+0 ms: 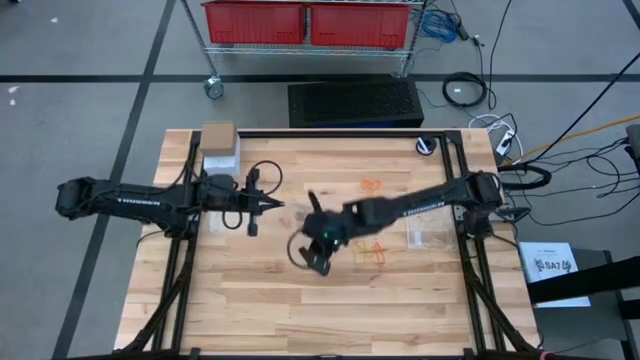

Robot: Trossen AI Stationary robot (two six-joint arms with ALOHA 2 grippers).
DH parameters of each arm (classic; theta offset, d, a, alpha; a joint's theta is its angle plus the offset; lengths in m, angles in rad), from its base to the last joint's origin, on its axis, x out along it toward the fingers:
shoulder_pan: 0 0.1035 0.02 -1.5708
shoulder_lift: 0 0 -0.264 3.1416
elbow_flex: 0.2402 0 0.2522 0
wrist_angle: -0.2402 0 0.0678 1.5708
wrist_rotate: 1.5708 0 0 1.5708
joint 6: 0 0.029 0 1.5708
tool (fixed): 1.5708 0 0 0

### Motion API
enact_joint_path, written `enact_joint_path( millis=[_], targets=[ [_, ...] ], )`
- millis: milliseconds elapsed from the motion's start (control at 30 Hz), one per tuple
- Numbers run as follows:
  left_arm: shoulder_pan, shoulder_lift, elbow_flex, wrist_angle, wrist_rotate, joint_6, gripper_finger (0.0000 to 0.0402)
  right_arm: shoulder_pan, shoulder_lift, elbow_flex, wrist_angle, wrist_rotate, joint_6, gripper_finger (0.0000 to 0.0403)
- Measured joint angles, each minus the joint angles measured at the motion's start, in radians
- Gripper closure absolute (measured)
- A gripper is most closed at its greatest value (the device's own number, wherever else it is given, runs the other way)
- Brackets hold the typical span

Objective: Sort rubber bands
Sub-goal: Put the black rubber band into the transparent zip bag

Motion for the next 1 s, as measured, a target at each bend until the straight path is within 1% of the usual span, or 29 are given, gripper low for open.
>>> enact_joint_path(
  millis=[100,167,300,433,533,667,800,900,1000],
  targets=[
    [0.019,0.000,0.000,0.002,0.000,0.000,0.0400,0.037,0.008,-0.083,0.131,0.080,0.147,0.0348],
    [0.030,0.000,0.000,0.004,-0.002,0.001,0.0400,0.058,0.021,-0.116,0.144,0.147,0.219,0.0325],
    [0.042,0.000,0.000,0.006,-0.003,0.001,0.0400,0.092,0.084,-0.126,0.158,0.262,0.256,0.0273],
    [0.041,0.000,0.000,0.002,-0.003,0.000,0.0400,0.099,0.158,-0.125,0.155,0.278,0.287,0.0233],
    [0.041,0.000,-0.001,-0.002,-0.003,-0.008,0.0400,0.087,0.200,-0.126,0.167,0.281,0.303,0.0222],
    [0.040,0.000,-0.001,-0.003,-0.003,-0.027,0.0400,0.070,0.231,-0.124,0.211,0.283,0.294,0.0227],
    [0.031,0.000,-0.001,-0.011,-0.002,-0.044,0.0400,0.053,0.244,-0.122,0.232,0.274,0.258,0.0246],
    [0.024,0.000,-0.001,-0.022,-0.003,-0.052,0.0400,0.043,0.253,-0.122,0.248,0.271,0.236,0.0278],
    [0.019,0.000,-0.001,-0.037,-0.003,-0.053,0.0400,0.037,0.257,-0.122,0.248,0.271,0.214,0.0332]
  ],
)
